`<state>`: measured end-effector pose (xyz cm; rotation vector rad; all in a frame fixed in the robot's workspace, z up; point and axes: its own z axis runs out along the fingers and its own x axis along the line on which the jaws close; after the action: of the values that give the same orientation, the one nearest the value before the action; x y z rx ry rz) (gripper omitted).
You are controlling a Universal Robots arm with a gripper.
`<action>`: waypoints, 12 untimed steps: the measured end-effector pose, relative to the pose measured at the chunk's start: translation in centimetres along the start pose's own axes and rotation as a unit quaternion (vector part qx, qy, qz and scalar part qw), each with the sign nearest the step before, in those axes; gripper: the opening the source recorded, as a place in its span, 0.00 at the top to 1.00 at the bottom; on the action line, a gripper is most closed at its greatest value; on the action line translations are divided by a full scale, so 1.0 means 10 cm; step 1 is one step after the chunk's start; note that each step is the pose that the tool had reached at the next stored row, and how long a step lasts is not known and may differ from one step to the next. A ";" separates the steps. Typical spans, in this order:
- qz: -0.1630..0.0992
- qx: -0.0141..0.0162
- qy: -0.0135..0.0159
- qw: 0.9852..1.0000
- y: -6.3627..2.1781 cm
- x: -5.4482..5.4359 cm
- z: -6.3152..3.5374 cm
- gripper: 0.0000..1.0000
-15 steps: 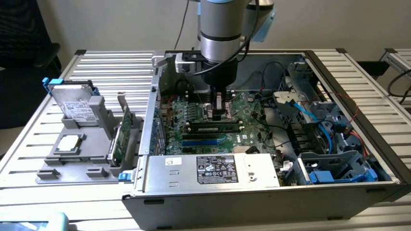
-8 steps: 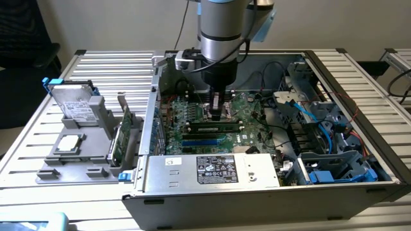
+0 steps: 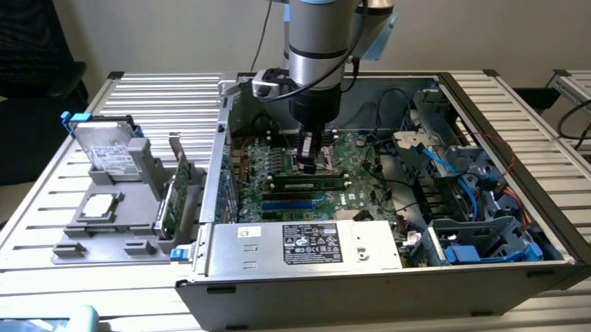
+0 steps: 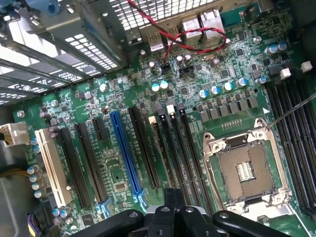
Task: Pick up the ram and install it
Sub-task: 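Press down the ram until it locks into place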
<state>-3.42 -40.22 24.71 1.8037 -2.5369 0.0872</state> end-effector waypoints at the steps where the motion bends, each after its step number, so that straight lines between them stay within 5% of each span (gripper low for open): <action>1: 0.007 0.000 0.000 1.000 0.000 0.00 0.000 0.89; 7: 0.047 -0.002 0.001 0.999 0.000 0.00 0.000 0.89; 12: 0.076 0.002 0.000 0.997 0.000 0.00 0.001 0.89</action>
<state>-3.42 -40.22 24.70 1.6108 -2.6720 0.0958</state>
